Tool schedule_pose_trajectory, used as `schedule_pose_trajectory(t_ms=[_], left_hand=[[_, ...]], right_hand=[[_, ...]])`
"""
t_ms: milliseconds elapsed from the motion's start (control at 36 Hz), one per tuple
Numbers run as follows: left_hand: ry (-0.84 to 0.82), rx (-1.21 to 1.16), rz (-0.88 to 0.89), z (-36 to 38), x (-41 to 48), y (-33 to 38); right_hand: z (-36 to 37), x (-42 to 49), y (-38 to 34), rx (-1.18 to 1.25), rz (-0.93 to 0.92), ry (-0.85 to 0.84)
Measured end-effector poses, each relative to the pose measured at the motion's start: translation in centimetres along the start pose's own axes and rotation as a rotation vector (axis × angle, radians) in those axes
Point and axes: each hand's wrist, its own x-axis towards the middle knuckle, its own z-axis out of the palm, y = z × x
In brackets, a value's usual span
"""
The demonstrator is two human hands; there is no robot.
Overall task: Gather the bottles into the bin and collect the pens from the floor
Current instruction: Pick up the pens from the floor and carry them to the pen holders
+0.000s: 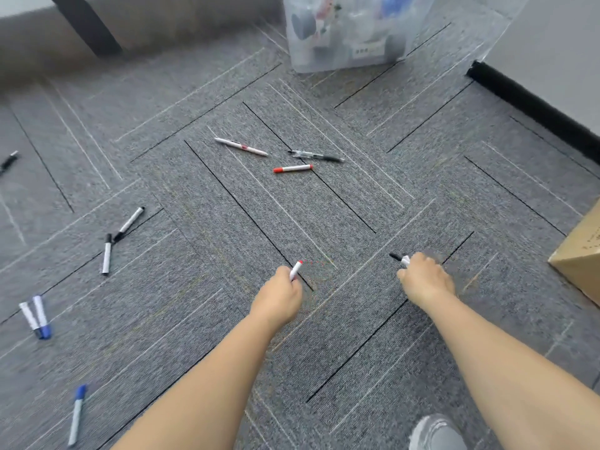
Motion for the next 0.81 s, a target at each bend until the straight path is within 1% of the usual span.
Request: schedule_pose_trajectory(t_ms=[111,194,278,361,500,639,806], left_hand=[[0.074,0.038,-0.025,-4.8,-2.6,-1.9],[0.14,0.05,-0.042,-9.3,-5.2,-4.2],[0.189,0.018,-0.09,-14.0,-8.2,-7.2],[0.231,-0.011,-0.152,-18.1,-11.6,-10.9],[0.329,-0.048,-0.22,-23.2,-17.8,-17.9],[0.392,-0.119,-0.29,-25.9,-24.3,-24.3],[0.44,-0.17,-0.35,-27.0,-31.1,-29.2]], right_hand=[[-1.3,-3.3,-5.2,0.024,-0.172,0.008],[-2.6,-6.7,-10.2,0.069,-0.287,-0.02],[-3.6,-10.6,-15.1,0.031,-0.409,-0.061],[-4.6,-14.9,-19.6,-0.099,-0.535,-0.103],[-6.4,-23.2,-26.8,-0.082,-0.698,-0.093],[-6.7,-30.7,-31.5,-0.028,-0.729,-0.108],[-5.7,-37.1,-34.0,0.108,-0.697,-0.168]])
